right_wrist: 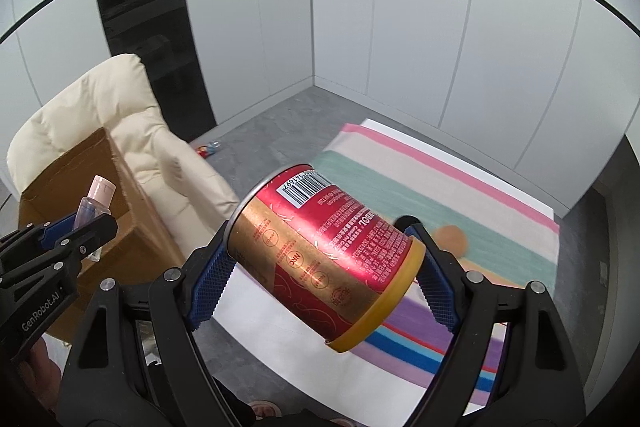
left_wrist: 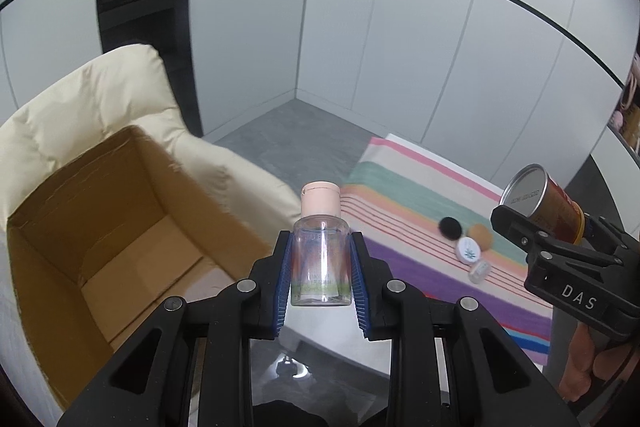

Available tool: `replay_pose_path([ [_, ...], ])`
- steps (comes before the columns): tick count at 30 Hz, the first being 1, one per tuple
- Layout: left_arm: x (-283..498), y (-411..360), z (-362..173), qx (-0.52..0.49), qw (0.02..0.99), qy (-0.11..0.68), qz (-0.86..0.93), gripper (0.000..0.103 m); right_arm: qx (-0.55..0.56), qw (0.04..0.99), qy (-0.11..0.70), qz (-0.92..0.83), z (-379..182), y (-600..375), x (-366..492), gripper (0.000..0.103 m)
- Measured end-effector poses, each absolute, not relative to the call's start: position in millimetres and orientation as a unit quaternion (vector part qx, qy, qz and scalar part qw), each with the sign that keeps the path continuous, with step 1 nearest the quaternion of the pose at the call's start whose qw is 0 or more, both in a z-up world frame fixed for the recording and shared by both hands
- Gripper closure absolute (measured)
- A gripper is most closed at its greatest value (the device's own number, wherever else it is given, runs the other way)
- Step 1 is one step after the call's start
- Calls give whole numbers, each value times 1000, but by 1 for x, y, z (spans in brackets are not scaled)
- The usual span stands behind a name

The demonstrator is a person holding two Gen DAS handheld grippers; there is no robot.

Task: Organize objects
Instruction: 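Lift the bottle with left tool while right tool carries can toward cardboard box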

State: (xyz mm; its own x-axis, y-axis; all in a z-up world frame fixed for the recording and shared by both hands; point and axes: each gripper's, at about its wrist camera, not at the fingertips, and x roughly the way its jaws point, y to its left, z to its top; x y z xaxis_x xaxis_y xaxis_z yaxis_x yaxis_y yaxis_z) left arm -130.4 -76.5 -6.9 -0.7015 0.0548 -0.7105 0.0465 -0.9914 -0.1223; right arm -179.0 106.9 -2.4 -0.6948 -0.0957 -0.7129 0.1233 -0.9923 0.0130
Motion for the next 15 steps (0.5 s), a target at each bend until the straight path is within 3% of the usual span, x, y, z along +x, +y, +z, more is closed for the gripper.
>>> replay_pose_path([
  [15,-117,-139,-17,-382,-51,-74,920,75,385,127,35,-913,-6,39,-183,18],
])
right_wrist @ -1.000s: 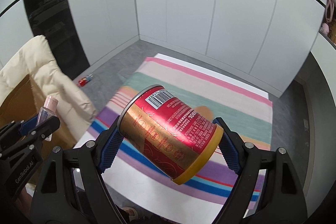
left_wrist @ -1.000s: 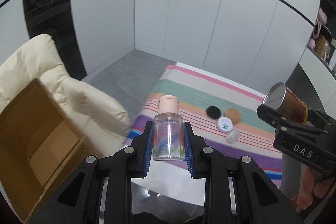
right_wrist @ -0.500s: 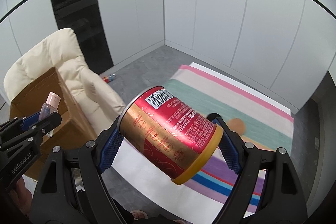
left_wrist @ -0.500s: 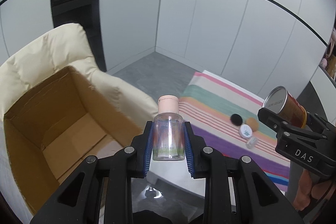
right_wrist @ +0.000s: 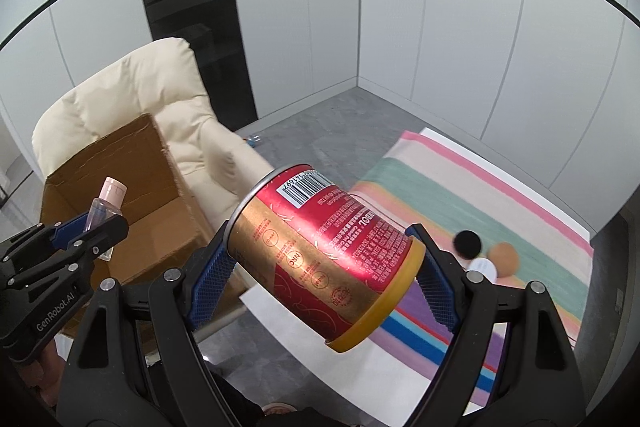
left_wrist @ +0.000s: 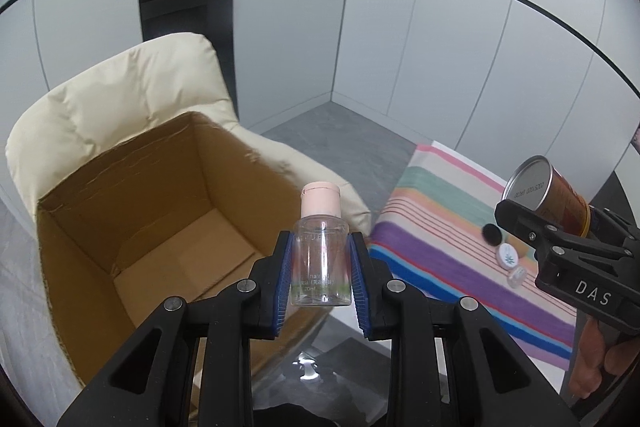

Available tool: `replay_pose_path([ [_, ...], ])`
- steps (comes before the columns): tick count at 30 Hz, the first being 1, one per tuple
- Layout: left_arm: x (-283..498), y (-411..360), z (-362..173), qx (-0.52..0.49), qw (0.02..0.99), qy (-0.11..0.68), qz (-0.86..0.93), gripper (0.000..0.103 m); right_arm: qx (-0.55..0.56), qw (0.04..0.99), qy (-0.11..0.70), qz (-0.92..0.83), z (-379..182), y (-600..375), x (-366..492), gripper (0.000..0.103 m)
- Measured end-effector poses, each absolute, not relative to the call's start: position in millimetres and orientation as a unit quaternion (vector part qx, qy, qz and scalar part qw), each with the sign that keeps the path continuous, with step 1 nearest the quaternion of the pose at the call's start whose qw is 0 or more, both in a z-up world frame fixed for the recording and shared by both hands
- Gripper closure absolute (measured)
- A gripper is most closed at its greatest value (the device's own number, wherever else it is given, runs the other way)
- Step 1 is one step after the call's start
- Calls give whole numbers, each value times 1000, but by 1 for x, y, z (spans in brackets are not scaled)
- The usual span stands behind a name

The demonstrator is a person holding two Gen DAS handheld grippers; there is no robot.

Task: Organize objects
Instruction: 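Lift the bottle with left tool while right tool carries can toward cardboard box, then open left tool to drop bottle into box while right tool drops can in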

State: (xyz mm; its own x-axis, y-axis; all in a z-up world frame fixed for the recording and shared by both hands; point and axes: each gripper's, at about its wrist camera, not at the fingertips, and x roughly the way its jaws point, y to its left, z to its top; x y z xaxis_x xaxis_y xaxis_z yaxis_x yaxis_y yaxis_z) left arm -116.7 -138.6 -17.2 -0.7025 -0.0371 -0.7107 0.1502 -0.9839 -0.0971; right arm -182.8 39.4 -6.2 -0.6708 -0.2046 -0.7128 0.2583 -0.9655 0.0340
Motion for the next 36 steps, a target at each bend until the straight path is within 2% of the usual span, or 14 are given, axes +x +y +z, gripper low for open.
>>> replay_pose_path([
  [28,-84,-232,-42,403,120,104,-901,75,391,235,102,-884,-19,-94,-183,18],
  [31,-80,-240,-45,407,126,106,-898,65,393,244,108,-880,-22,-108,-182,18],
  [36,-67,-257,-41,393,158,101,-900,29,397,259,117,-873,-26,-131,-180,18],
])
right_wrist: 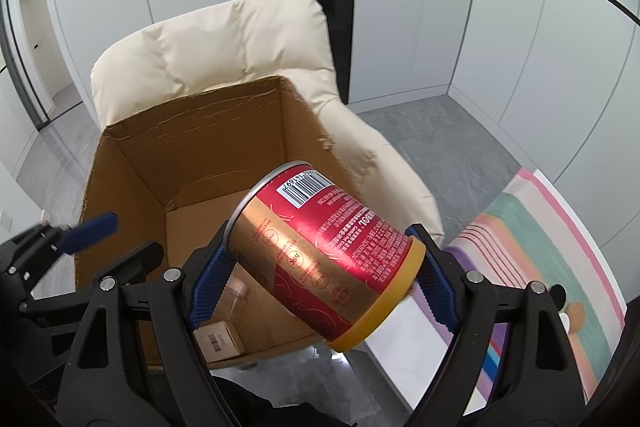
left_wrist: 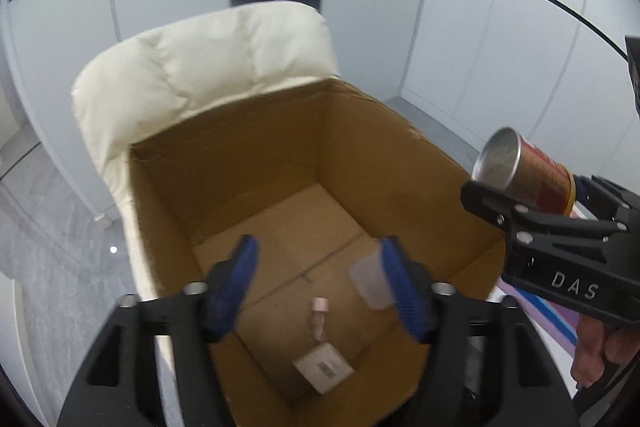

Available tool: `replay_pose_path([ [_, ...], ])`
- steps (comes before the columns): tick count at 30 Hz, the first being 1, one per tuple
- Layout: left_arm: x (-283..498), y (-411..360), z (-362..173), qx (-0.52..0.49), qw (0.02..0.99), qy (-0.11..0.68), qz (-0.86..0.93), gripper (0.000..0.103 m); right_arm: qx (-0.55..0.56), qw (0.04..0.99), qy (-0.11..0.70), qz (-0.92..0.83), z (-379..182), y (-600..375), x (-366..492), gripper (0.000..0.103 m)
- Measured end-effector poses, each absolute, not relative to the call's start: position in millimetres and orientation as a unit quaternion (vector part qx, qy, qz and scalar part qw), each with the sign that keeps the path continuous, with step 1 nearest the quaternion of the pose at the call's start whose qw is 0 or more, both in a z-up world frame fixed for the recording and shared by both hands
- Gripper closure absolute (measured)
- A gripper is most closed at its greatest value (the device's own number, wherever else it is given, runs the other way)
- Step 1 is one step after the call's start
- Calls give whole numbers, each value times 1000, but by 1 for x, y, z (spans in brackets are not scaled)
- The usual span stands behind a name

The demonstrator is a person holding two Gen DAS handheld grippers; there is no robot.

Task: Organize objects
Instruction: 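Open left tool to drop bottle into box while right tool drops can in, then withdraw both open tools from the box back over the blanket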

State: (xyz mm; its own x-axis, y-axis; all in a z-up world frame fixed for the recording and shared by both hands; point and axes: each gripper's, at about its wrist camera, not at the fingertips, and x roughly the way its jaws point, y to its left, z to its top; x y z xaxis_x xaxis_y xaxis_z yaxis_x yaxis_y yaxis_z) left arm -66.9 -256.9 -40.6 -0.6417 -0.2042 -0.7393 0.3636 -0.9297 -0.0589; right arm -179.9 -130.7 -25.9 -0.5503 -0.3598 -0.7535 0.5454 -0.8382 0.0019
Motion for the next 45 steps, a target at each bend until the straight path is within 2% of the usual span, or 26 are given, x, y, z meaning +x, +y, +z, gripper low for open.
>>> replay_pose_path([
  [1,-64,-261,-39,391,165,104,-899,27,398,262,119,-871,-27,-134,-179,18],
  [6,-54,-280,-39,377,216,109,-894,2,407,271,116,-864,-30,-150,-179,17],
  [7,-52,-283,-38,374,229,107,-892,0,406,270,117,-865,-30,-151,-179,16],
  [9,-51,-288,-37,371,233,107,-893,0,401,265,118,-869,-30,-153,-179,9],
  [15,-51,-289,-37,371,239,106,-891,0,399,256,116,-873,-28,-149,-181,3],
  [25,-63,-268,-37,369,219,91,-899,0,405,225,111,-879,-30,-127,-188,0],
  [45,-96,-207,-36,370,159,70,-913,0,413,176,80,-890,-28,-49,-199,0],
])
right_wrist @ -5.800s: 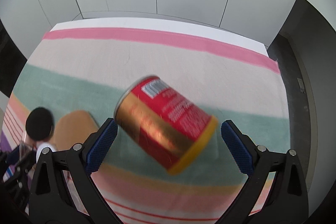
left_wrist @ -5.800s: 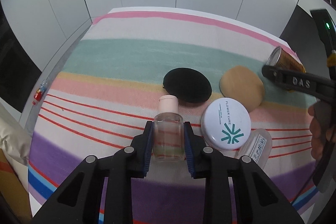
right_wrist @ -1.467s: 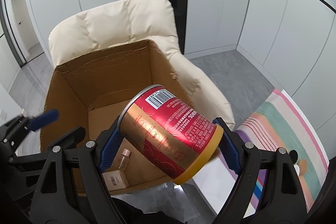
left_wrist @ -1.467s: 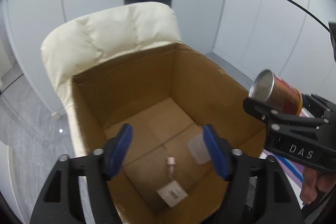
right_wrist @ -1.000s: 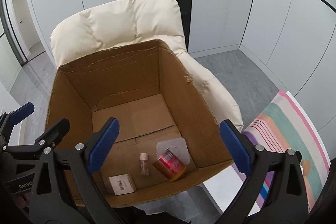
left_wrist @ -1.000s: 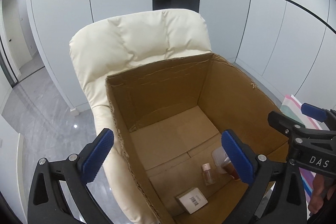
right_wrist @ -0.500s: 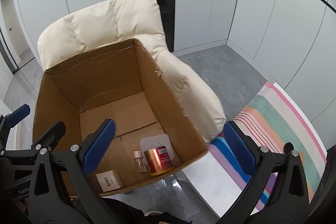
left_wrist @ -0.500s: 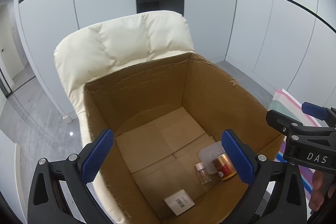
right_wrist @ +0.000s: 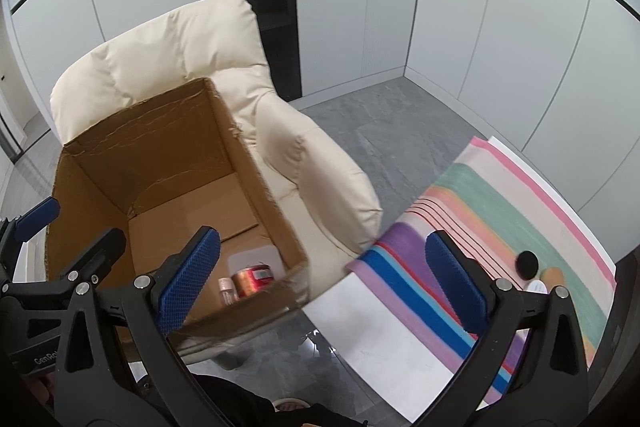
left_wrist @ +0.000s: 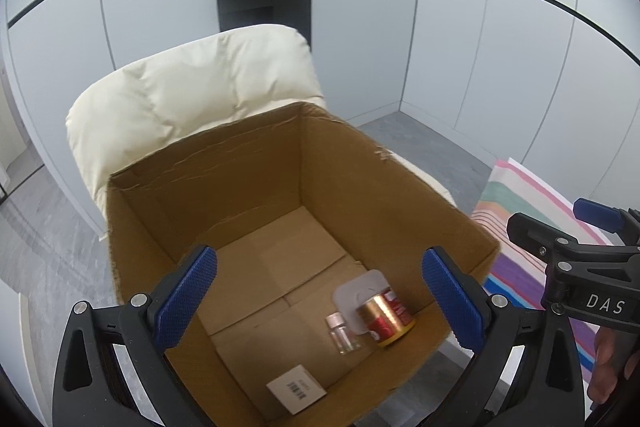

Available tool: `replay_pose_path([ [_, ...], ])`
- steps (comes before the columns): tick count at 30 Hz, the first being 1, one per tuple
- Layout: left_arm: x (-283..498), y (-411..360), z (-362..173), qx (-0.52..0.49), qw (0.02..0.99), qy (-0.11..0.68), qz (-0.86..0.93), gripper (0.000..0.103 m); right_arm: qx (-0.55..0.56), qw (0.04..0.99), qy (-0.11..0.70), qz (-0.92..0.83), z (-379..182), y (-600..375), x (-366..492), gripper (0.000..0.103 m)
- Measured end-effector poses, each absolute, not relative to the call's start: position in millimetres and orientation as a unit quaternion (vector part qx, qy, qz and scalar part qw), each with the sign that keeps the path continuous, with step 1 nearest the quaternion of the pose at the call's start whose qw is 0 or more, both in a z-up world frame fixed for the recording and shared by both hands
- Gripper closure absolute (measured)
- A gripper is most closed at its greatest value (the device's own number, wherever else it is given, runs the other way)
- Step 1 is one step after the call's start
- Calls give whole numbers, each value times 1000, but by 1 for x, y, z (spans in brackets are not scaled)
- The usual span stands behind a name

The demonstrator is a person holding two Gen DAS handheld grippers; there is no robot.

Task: Organize objects
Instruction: 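Withdraw both open tools from the box back over the blanket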

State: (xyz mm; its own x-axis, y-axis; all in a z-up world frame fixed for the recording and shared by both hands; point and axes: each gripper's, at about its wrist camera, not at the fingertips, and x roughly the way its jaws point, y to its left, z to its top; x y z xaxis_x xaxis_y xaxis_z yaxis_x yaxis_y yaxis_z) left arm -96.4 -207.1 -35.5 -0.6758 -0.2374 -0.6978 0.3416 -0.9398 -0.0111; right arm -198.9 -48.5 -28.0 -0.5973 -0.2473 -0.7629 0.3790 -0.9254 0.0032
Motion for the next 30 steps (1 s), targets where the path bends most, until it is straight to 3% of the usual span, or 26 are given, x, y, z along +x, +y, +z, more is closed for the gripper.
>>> replay_pose_path([
  [30,-130,-106,-33,371,63,37,-926,0,421,94,40,-901,-25,63,-199,0],
])
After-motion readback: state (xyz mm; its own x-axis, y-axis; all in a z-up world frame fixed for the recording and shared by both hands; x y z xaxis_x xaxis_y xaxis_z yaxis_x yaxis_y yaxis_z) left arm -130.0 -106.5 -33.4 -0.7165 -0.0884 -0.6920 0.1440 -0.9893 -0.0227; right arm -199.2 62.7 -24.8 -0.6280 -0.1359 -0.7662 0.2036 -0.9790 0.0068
